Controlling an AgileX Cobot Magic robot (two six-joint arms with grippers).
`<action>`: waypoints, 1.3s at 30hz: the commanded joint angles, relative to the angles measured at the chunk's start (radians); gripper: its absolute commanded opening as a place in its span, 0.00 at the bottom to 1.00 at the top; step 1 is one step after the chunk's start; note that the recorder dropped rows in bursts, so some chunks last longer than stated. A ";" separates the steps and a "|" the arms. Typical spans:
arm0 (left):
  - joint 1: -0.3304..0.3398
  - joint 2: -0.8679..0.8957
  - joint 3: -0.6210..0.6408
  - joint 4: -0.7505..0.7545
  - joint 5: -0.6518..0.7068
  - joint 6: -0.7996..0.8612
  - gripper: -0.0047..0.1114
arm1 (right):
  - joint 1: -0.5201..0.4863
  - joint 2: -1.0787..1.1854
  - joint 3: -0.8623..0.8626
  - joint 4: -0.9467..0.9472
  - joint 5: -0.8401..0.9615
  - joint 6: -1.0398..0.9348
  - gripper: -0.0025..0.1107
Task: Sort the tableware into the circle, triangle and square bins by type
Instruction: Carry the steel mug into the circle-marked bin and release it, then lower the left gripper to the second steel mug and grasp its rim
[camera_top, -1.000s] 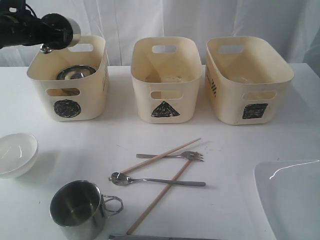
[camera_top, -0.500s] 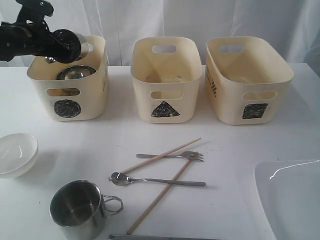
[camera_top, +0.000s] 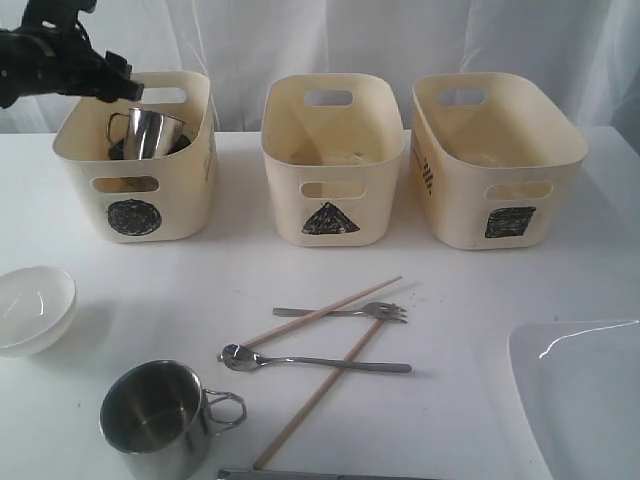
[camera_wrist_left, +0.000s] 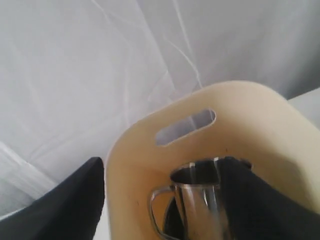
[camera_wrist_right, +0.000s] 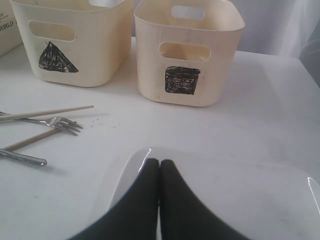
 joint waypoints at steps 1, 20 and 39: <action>-0.002 -0.116 -0.006 -0.010 -0.011 -0.007 0.64 | -0.005 -0.006 0.002 -0.002 -0.003 0.000 0.02; -0.002 -0.412 0.026 -0.226 1.372 0.011 0.05 | -0.005 -0.006 0.002 -0.002 -0.003 0.000 0.02; -0.002 -0.335 0.437 -0.701 1.265 0.551 0.60 | -0.005 -0.006 0.002 -0.002 -0.003 0.000 0.02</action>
